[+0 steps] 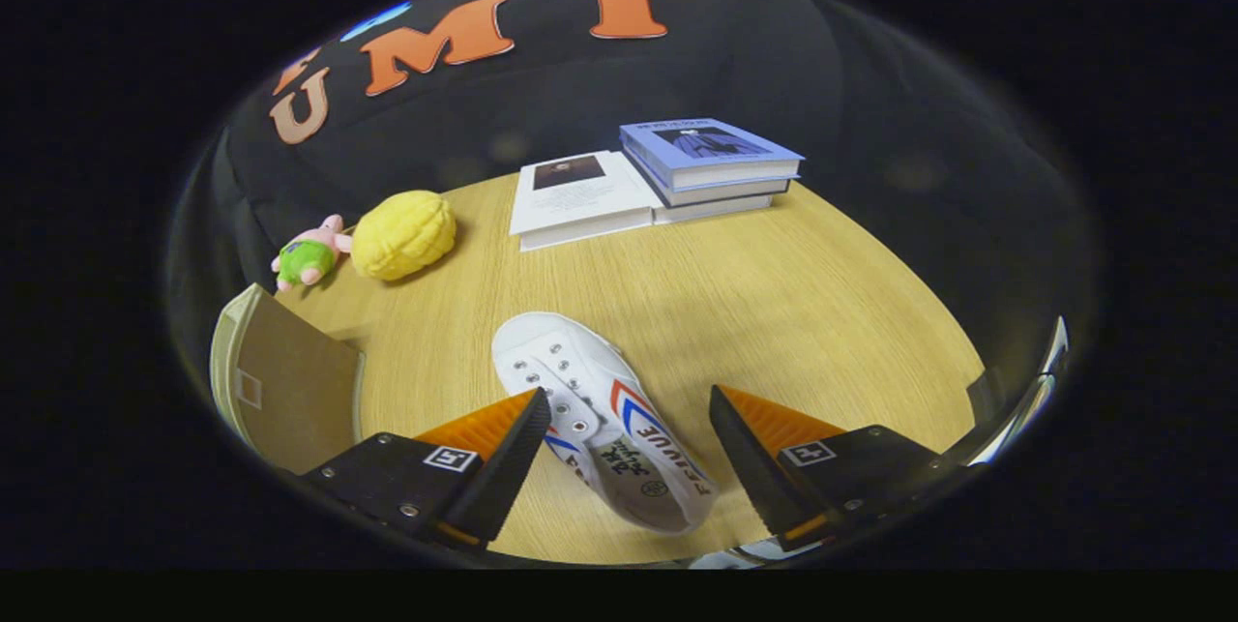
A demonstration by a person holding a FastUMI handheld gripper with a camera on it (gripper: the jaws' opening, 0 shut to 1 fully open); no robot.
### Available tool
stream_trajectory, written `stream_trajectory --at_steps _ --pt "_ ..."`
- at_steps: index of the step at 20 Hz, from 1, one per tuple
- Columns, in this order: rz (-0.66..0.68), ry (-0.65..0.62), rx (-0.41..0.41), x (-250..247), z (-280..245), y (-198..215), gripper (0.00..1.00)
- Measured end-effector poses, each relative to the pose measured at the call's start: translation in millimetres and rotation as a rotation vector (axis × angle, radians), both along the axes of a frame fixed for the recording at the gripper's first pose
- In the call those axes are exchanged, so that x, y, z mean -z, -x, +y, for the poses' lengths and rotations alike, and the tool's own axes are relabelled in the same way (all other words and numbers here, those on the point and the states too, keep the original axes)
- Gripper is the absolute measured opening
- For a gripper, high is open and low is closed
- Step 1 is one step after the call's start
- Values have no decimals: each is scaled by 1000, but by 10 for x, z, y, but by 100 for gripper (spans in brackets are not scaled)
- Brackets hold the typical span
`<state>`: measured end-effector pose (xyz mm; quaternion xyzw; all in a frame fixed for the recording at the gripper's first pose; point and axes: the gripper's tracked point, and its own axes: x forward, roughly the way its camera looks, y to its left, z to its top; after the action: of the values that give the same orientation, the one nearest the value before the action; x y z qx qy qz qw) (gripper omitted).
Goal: Open the storage box then place both shoes into the box .Put the left shoe in first, then the right shoe, with the right side of both shoes facing outward in a uniform manner.
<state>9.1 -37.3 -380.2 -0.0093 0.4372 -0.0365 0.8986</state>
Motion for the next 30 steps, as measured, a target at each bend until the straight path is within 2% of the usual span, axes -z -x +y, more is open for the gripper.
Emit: stream_trajectory --at_steps 1,3,6,7,8,9,12,14,17,20,24,25,26,29,30 --pt "11 -3 -4 41 20 3 97" --pt "38 -12 -15 147 80 25 89" --pt "25 12 -23 173 78 -12 64" --pt "29 44 -17 176 -18 -6 59" --pt "28 56 -7 189 -53 -4 40" --pt "24 40 7 166 -47 -6 29" --pt "13 -22 47 181 -67 -8 12" --pt "9 -35 14 159 -64 -2 1" --pt "-7 -45 -20 104 -60 -7 1" --pt "-77 -144 -67 -142 111 -73 1" --pt "-2 16 -197 -88 -62 38 1" --pt "8 75 -228 -61 -131 58 6" --pt "18 108 -248 -35 -148 99 27" --pt "69 98 -254 139 -113 179 48" --pt "87 97 -247 214 -126 185 50"
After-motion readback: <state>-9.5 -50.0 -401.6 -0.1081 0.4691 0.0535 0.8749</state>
